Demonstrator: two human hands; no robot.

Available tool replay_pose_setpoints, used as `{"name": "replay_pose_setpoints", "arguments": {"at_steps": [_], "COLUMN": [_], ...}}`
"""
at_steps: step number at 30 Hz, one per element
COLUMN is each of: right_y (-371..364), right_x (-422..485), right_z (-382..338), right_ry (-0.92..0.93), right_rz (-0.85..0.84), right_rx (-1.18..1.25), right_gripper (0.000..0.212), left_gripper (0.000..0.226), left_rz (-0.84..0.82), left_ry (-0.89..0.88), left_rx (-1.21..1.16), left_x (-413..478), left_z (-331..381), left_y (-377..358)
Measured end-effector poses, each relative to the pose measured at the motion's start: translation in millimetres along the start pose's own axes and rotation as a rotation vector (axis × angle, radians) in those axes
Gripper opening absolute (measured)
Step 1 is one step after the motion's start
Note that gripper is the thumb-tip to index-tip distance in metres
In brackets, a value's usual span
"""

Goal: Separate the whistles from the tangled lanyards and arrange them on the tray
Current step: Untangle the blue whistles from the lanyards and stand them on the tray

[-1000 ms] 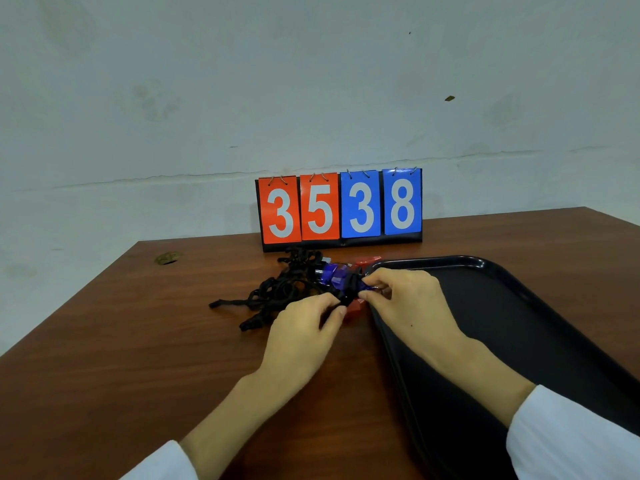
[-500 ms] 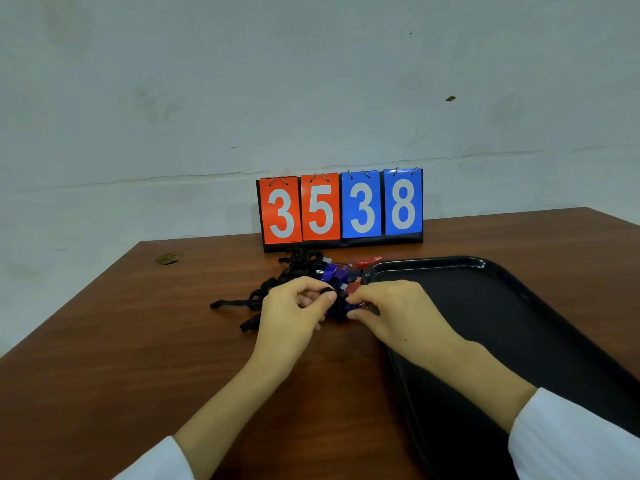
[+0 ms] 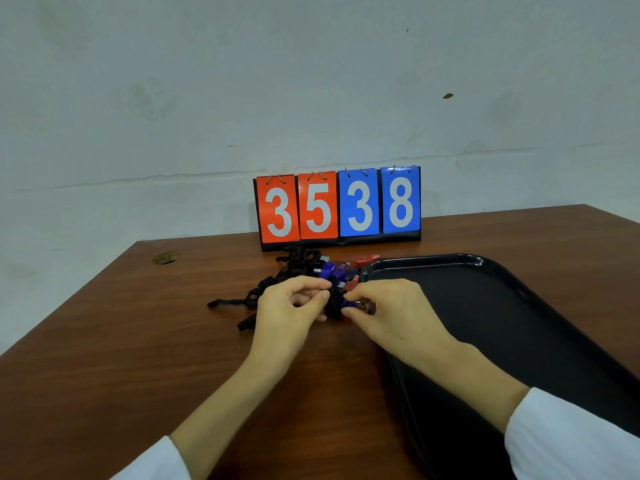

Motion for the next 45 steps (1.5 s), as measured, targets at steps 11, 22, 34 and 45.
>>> {"name": "replay_pose_setpoints", "arguments": {"at_steps": [11,22,34,45], "right_y": [0.7,0.0,-6.8,-16.6], "right_x": [-0.3,-1.6,-8.0,-11.1], "right_z": [6.4,3.4,-11.9,-14.7], "right_ry": [-0.122,-0.101,0.061,0.112], "right_rz": [0.03,0.014,0.082,0.089], "right_rx": [0.077,0.017,-0.106,-0.158], "right_gripper": [0.027,0.027,0.017,0.011], "left_gripper": [0.018,0.013,0.011,0.02], "left_rz": [0.022,-0.02,-0.105,-0.091], "left_ry": [-0.083,-0.207,-0.142,-0.062], "left_rx": [0.098,0.258,0.418,0.337], "left_x": [-4.4,-6.7,-4.4,-6.2], "left_z": [4.1,13.3,8.9,0.7], "left_y": [-0.3,-3.0,-9.5,-9.7]}}
Point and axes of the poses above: each hand's wrist, its own x-axis towards the middle knuckle, its own y-axis out of the back of the hand, z = x × y, the point moved 7 cm from there along x, towards the middle knuckle, and after that the axes turned 10 degrees about -y, right-handed, at the moved point
